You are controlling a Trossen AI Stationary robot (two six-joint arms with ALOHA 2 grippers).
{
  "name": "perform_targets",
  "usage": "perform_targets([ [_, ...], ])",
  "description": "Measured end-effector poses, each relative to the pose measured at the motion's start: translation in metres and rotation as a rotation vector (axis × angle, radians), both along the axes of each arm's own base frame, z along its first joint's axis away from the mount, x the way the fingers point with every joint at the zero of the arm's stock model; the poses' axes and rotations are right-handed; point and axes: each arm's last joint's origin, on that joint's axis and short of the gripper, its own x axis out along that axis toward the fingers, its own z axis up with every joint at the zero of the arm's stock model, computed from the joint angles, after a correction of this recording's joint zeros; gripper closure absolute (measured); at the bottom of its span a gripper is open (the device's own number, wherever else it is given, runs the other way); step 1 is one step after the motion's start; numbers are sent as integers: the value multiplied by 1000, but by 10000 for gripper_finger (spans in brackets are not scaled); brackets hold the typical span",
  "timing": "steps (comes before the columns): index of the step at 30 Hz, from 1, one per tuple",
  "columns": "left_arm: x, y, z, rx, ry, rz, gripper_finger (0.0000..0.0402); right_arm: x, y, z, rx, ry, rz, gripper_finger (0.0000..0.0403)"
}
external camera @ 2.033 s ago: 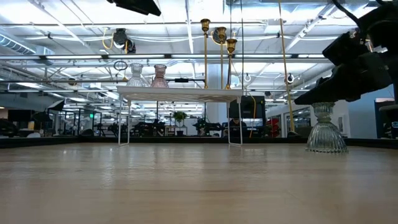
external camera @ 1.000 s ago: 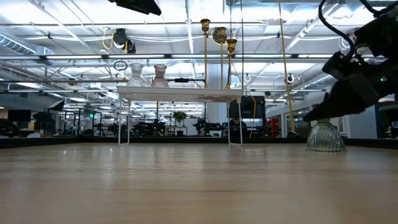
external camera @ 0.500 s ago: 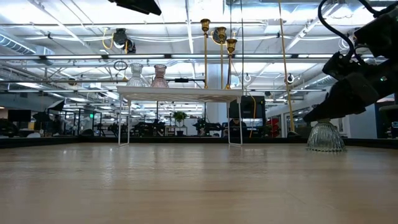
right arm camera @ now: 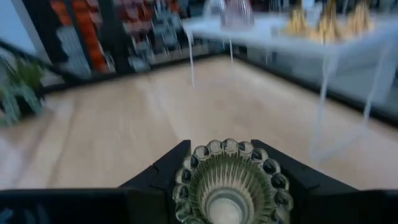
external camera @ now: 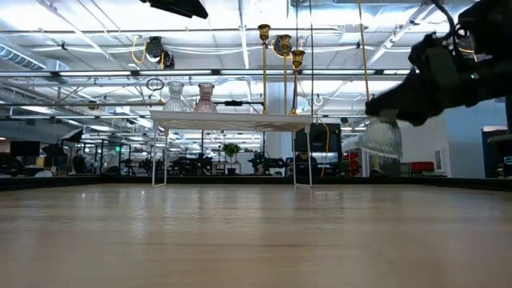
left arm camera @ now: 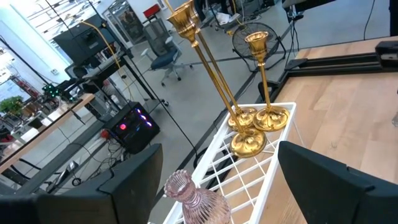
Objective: Pick & Place candle stick holders
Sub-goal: Put the green glass candle holder on the shelf
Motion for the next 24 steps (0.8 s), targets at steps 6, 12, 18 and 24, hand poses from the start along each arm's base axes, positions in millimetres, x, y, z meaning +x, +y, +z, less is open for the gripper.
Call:
perform_targets([
  [6, 0, 0, 0, 0, -1, 0, 76, 16, 2, 8, -65, -43, -2, 255],
  [12, 0, 0, 1, -1, -8, -1, 76, 69, 9, 48, -181, -77, 1, 255],
  [18, 0, 0, 1, 0, -8, 2, 76, 128, 12, 84, -264, -123, -28, 252],
  [24, -3, -2, 3, 75, 19, 84, 76, 179, 5, 101, -338, -113, -150, 256],
])
